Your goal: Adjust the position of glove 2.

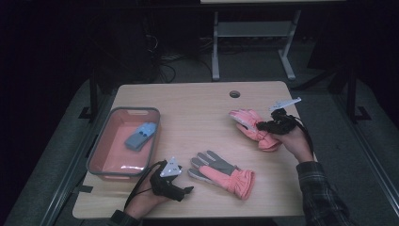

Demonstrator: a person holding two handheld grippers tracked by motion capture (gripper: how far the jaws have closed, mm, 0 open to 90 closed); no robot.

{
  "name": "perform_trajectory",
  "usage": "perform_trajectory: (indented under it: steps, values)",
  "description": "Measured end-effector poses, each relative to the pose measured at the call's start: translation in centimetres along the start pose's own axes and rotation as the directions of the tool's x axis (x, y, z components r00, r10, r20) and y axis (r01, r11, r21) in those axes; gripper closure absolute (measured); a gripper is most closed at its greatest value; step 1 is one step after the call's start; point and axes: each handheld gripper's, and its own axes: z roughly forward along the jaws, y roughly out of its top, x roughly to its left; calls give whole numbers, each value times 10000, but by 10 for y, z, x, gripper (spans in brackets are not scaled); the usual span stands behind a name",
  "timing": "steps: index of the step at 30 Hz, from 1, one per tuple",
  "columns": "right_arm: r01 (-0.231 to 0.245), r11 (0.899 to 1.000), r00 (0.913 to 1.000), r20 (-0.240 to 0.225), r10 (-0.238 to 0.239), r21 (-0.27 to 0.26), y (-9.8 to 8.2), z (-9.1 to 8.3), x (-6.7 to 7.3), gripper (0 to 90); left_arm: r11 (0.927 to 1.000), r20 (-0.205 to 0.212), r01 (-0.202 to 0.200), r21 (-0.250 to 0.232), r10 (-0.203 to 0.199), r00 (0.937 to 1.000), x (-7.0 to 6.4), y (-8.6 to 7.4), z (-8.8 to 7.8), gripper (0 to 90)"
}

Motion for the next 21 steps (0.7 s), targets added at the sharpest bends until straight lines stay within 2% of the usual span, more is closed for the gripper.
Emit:
perform_trajectory:
  steps: [2, 11, 17, 21]
  values:
    - [60, 10000, 10000, -33, -60, -79, 1, -5, 3, 888, 10000, 0, 1, -4, -1, 10000, 0, 0, 0, 126]
    - [292, 9990, 9971, -694, -314, -334, 5, -20, 25, 888, 10000, 1, 2, 0, -2, 10000, 0, 0, 0, 126]
    - [779, 9958, 9915, -1007, -824, -479, 9, -31, 47, 888, 10000, 1, 0, -1, 0, 10000, 0, 0, 0, 126]
    - [837, 9950, 9878, -1272, -901, -549, 11, -34, 57, 888, 10000, -18, -49, 0, 49, 10000, 0, 0, 0, 126]
